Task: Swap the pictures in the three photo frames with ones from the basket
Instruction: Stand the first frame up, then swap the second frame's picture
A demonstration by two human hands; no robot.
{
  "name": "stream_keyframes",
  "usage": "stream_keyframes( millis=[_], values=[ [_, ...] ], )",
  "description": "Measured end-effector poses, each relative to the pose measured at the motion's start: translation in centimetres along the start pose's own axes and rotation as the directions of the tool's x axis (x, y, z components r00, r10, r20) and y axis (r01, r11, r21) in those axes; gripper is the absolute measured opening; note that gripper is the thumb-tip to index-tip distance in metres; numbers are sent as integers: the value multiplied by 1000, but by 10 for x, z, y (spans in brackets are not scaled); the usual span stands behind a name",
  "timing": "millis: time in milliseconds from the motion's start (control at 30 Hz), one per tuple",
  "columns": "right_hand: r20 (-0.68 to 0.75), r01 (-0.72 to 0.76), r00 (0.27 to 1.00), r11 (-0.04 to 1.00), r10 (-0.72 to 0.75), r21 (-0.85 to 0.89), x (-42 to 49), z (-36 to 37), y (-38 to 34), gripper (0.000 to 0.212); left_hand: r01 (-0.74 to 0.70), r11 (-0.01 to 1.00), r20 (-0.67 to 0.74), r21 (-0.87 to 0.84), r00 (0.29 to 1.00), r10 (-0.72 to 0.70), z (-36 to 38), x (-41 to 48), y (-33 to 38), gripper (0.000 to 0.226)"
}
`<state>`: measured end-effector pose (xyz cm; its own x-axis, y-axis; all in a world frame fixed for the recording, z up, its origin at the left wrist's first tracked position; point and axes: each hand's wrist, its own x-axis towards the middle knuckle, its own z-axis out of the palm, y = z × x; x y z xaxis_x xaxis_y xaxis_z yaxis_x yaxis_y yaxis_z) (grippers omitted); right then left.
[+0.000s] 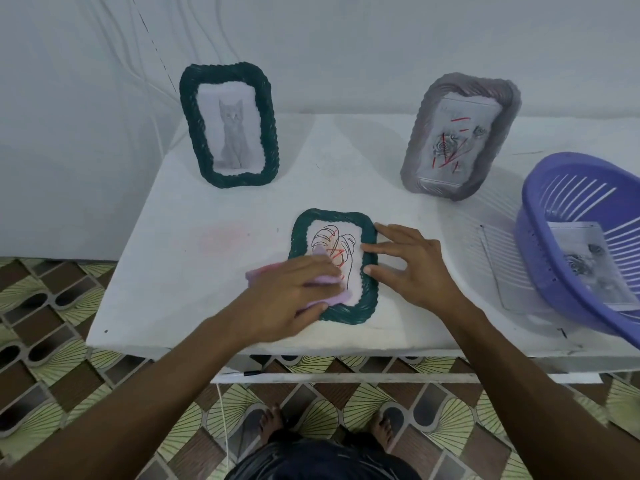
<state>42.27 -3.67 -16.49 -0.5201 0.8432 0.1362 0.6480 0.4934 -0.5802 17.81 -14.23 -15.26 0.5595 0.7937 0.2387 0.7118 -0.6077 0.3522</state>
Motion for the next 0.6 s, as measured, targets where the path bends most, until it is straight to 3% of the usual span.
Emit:
stream_keyframes(
  millis=[200,500,600],
  values=[
    [4,-12,1000,1000,12,-10,0,0,-2,39,210,974,-71,87,976,-204,-12,42,-50,34],
    [-2,-7,1000,1000,6,-25,0,0,0,38,-39,998,7,-44,999,39,2,8,-10,32],
    [4,-12,1000,1000,12,-28,1,0,-1,38,43,999,-44,11,998,-43,-1,20,-21,33]
  ],
)
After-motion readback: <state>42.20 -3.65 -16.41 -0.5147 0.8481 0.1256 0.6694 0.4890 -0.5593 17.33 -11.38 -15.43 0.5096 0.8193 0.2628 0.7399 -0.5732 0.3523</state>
